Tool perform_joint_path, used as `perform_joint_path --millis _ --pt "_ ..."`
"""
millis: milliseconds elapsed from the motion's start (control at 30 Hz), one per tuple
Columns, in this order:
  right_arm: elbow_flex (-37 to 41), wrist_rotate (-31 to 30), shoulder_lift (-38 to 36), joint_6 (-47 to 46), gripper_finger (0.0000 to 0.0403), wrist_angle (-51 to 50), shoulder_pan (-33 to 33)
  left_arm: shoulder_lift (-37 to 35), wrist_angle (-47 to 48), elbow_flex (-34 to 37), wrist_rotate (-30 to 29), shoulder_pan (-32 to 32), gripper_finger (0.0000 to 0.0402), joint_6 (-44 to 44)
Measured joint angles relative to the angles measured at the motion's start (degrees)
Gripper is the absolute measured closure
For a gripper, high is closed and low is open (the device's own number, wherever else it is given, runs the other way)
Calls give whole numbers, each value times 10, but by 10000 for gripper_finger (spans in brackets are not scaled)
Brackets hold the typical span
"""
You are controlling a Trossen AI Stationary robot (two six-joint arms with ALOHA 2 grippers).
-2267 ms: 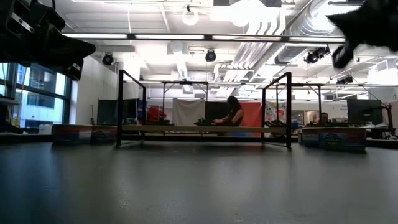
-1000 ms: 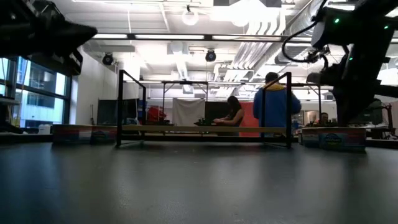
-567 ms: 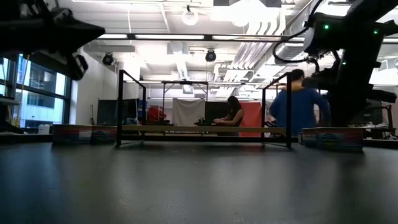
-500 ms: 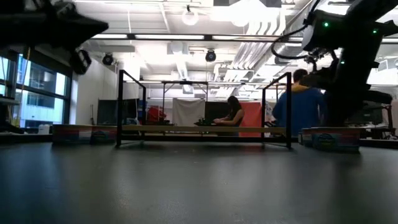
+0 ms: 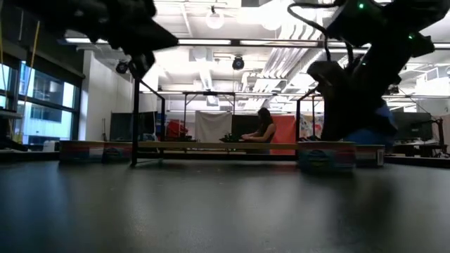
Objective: Stack canned seafood by type on shelf
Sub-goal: Put the blue-pink tuna can on the shelf
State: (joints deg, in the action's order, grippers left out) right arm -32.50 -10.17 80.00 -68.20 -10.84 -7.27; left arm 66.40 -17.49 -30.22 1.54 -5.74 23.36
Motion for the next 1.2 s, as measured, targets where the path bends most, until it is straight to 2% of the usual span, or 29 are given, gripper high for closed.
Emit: perform_joint_path --millis 200,300,500,667,833,1067,1200 --pt "-94 4 66 98 403 21 -16 109 -81 -35 -4 7 401 -36" --pt "-157 6 71 158 403 0 -14 158 -124 -52 -5 15 401 -50" --pt "-232 17 58 209 403 -159 -27 252 -133 -114 -5 21 401 -112" --pt "-191 32 48 156 403 -181 -42 317 -132 -148 -2 8 401 -185" --pt "-132 20 53 92 403 -133 -45 353 -136 -149 -6 6 401 -190" --pt "-97 17 56 71 403 -106 -40 382 -144 -149 -11 12 401 -231" --pt "-97 29 56 81 403 -82 -40 401 -179 -149 -12 19 401 -236"
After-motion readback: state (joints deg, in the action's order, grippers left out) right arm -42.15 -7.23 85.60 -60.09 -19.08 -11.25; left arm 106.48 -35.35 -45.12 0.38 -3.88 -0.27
